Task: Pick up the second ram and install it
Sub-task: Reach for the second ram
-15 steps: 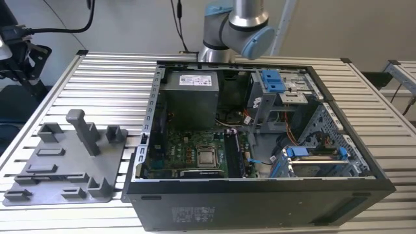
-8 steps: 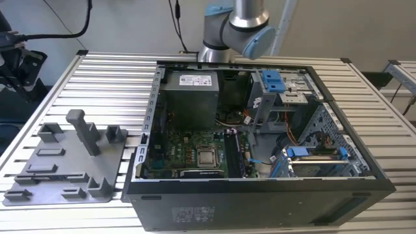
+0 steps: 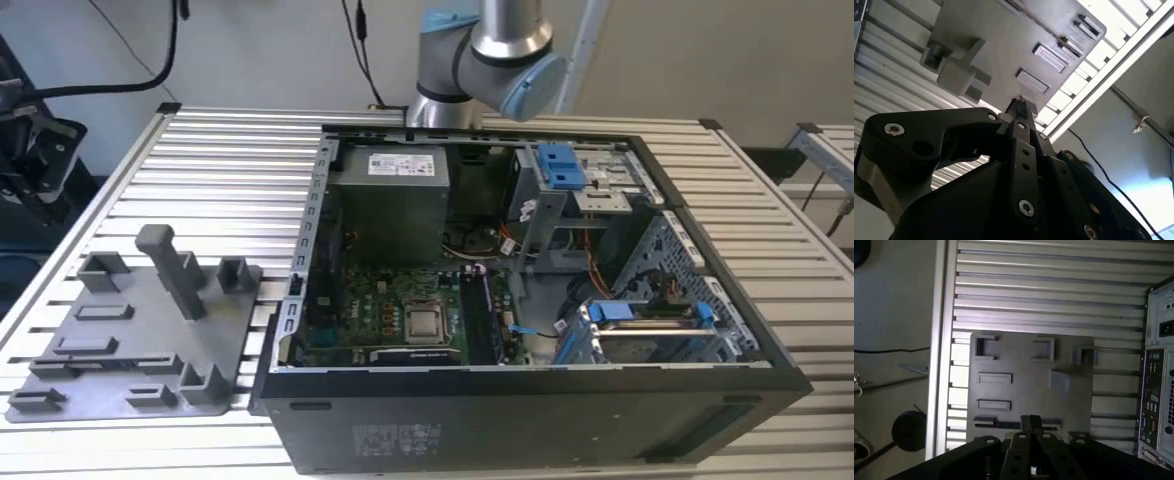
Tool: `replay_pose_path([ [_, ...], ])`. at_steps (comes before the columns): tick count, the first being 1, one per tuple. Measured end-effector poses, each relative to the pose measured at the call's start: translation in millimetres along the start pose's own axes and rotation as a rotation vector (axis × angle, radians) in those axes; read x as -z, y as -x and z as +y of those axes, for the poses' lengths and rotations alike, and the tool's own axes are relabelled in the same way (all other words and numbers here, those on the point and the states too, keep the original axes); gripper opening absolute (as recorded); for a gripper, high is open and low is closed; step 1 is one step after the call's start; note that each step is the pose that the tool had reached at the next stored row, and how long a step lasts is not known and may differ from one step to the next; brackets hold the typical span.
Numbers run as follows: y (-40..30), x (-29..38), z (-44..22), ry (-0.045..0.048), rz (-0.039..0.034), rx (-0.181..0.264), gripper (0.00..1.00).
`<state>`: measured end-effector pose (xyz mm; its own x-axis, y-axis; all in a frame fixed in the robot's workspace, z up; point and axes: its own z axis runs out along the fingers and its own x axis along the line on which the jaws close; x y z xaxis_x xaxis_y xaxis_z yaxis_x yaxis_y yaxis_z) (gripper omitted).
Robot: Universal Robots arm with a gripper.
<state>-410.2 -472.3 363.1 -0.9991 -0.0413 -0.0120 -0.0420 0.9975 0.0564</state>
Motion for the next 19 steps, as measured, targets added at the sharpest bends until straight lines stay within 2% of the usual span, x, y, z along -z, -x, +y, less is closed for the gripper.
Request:
replay_pose_path([
  [14, -1.1, -9.2, -25.6, 0.0000, 0.0000, 0.000, 0.11],
  [19, -1.8, -12.8, -38.3, 0.0001, -0.0001, 0.000, 0.11],
])
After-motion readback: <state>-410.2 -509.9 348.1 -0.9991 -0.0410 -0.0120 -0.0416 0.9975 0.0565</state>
